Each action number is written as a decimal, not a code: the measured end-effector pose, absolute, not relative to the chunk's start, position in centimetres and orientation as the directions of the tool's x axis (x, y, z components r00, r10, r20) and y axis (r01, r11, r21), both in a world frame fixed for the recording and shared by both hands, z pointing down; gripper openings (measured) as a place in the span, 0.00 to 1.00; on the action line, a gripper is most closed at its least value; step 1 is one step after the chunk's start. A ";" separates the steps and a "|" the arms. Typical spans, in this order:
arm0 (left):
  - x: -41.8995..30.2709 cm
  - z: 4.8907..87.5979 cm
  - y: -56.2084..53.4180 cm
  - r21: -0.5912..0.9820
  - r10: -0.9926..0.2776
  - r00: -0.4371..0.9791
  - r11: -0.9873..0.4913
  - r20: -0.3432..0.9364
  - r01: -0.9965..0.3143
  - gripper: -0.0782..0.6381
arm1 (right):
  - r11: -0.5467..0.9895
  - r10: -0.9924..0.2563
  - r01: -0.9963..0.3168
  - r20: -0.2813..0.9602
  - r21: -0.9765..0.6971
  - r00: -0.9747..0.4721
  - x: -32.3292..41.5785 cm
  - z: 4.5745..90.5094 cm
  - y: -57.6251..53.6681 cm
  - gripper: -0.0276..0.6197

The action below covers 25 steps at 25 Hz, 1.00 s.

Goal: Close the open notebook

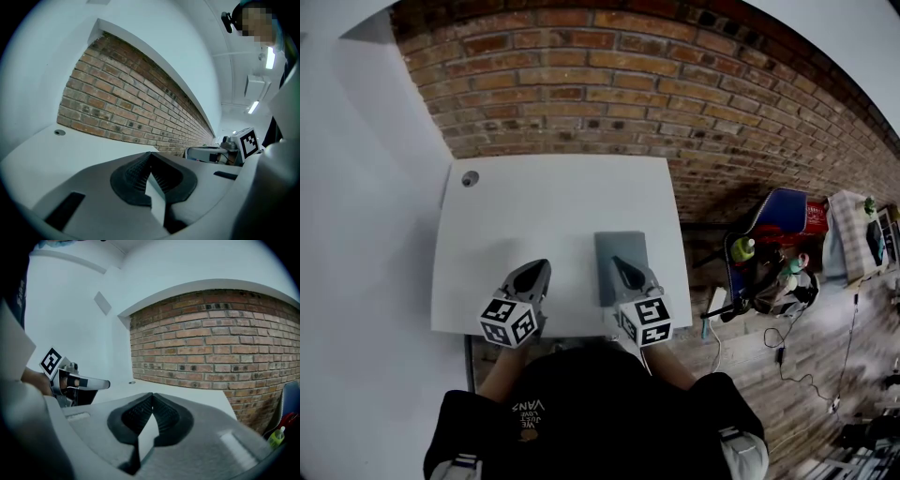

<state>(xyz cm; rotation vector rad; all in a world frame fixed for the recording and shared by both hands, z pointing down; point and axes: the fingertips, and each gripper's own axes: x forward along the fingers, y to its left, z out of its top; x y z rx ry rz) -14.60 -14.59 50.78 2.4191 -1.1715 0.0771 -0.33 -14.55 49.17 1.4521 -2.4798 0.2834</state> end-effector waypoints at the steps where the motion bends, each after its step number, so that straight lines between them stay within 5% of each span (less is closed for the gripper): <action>1: -14.6 50.8 -14.5 0.370 -0.730 0.640 -0.541 0.240 -0.755 0.12 | 0.482 -0.826 -0.875 0.313 -0.037 -0.468 -0.4 49.2 -14.5 0.04; 25: -15.0 51.2 -14.1 0.377 -0.719 0.652 -0.550 0.240 -0.745 0.12 | 0.462 -0.835 -0.886 0.325 -0.021 -0.444 -0.6 49.4 -14.1 0.04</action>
